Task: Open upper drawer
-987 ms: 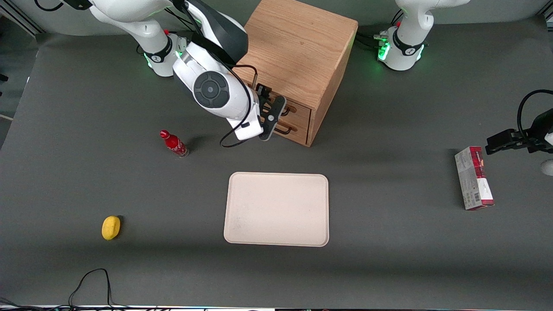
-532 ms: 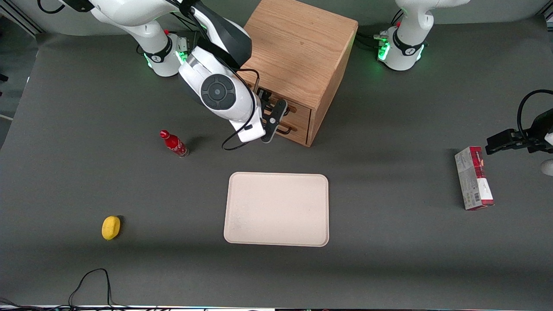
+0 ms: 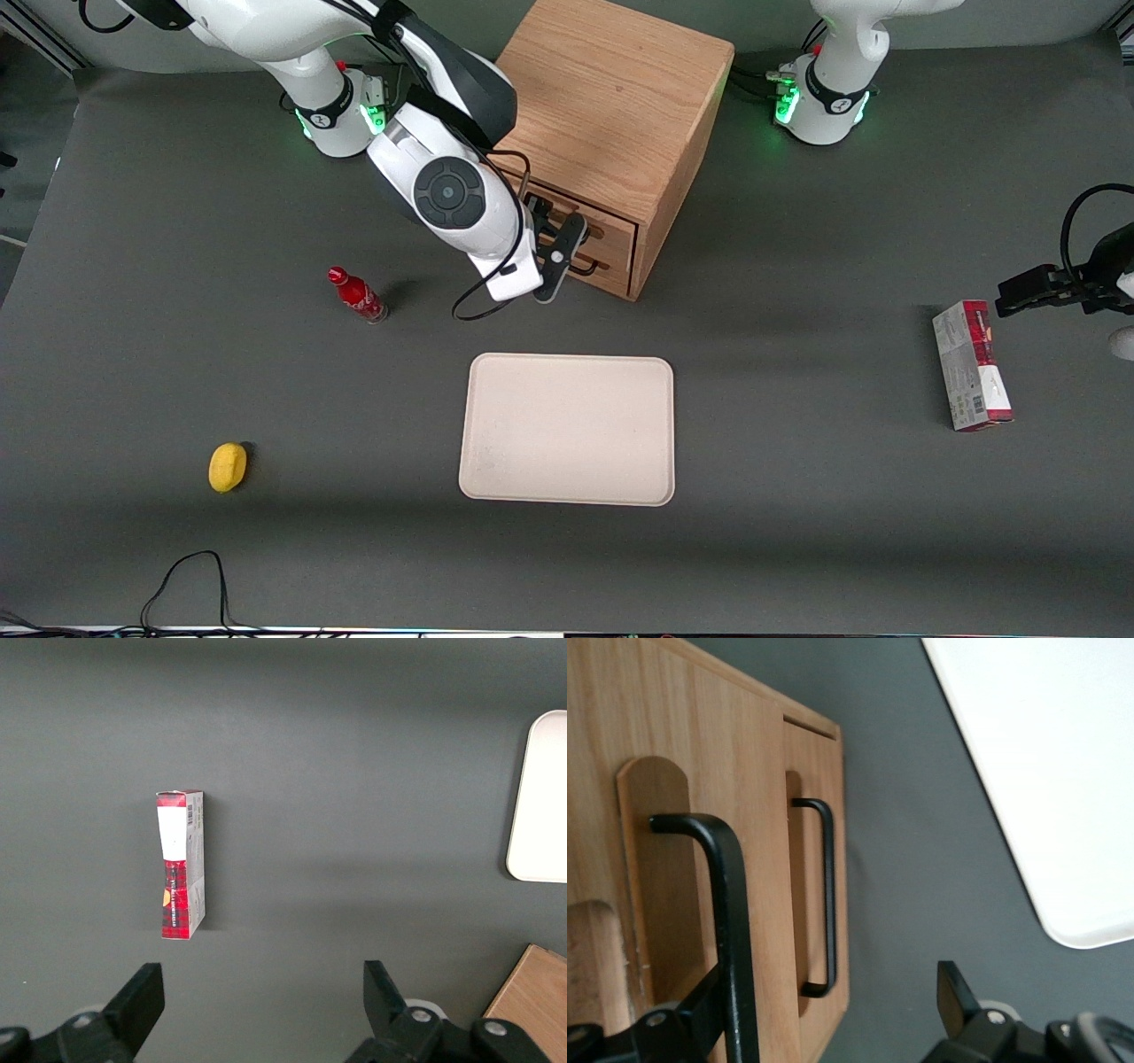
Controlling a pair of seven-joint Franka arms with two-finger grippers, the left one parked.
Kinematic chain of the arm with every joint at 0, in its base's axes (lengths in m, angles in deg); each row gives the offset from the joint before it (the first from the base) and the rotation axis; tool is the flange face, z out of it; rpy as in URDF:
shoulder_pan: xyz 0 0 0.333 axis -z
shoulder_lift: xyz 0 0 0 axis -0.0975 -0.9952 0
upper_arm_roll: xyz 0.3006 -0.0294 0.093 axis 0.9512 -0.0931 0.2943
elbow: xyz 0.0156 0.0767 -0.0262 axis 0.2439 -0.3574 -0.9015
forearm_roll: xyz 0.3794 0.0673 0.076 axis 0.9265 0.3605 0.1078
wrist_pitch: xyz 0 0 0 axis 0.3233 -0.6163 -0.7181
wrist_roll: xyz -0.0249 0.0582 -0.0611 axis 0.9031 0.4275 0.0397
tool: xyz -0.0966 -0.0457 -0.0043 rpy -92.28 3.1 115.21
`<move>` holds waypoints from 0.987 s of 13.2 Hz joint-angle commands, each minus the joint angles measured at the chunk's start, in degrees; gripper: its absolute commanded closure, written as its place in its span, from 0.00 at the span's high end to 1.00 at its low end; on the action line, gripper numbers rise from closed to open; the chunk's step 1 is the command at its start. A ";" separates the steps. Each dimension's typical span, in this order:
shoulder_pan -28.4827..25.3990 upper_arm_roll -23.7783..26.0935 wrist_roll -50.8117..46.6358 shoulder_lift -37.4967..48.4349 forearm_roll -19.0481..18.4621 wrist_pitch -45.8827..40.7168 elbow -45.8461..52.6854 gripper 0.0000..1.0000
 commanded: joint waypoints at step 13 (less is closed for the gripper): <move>2.01 -14.92 17.83 -7.87 -0.66 0.01 15.20 1.00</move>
